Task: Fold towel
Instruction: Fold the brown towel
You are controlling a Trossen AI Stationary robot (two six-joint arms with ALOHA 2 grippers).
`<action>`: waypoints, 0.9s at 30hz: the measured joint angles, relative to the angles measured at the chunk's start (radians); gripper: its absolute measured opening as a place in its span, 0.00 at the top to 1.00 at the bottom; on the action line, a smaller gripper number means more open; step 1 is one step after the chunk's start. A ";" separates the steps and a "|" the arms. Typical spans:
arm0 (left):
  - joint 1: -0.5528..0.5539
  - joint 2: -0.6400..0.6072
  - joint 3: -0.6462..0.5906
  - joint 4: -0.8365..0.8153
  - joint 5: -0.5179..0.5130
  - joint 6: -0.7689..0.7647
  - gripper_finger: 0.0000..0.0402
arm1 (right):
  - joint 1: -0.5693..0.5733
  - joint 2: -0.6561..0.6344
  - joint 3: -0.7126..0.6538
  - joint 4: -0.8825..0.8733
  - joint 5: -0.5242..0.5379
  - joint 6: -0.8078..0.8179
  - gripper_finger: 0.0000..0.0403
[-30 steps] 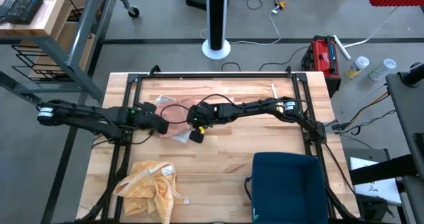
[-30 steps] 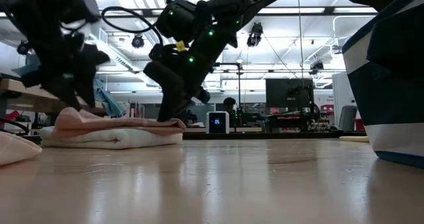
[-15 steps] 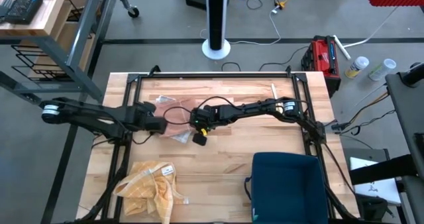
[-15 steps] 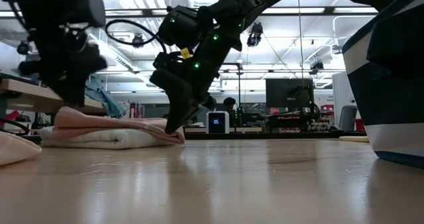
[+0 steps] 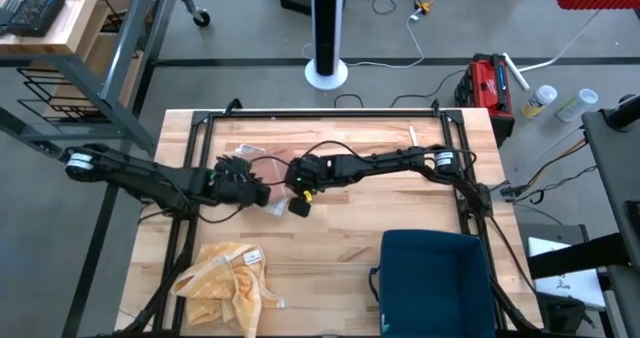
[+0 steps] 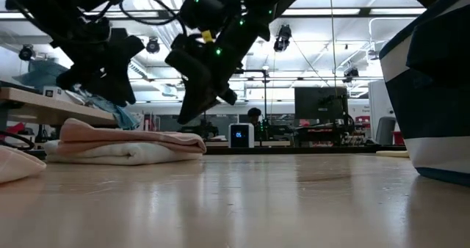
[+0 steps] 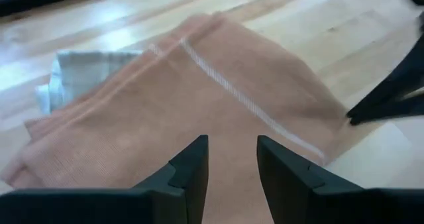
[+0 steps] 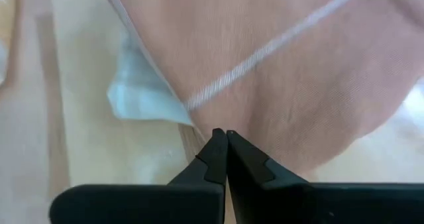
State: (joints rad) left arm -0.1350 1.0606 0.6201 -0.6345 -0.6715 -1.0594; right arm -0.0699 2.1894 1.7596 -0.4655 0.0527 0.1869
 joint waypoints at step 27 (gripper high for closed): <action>-0.292 0.303 0.038 0.313 -0.088 -0.289 0.76 | 0.006 -0.032 -0.002 0.052 -0.008 -0.173 1.00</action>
State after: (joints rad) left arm -0.4271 1.3636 0.6582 -0.3219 -0.7596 -1.3480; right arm -0.0635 2.1578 1.7580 -0.4137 0.0447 0.0135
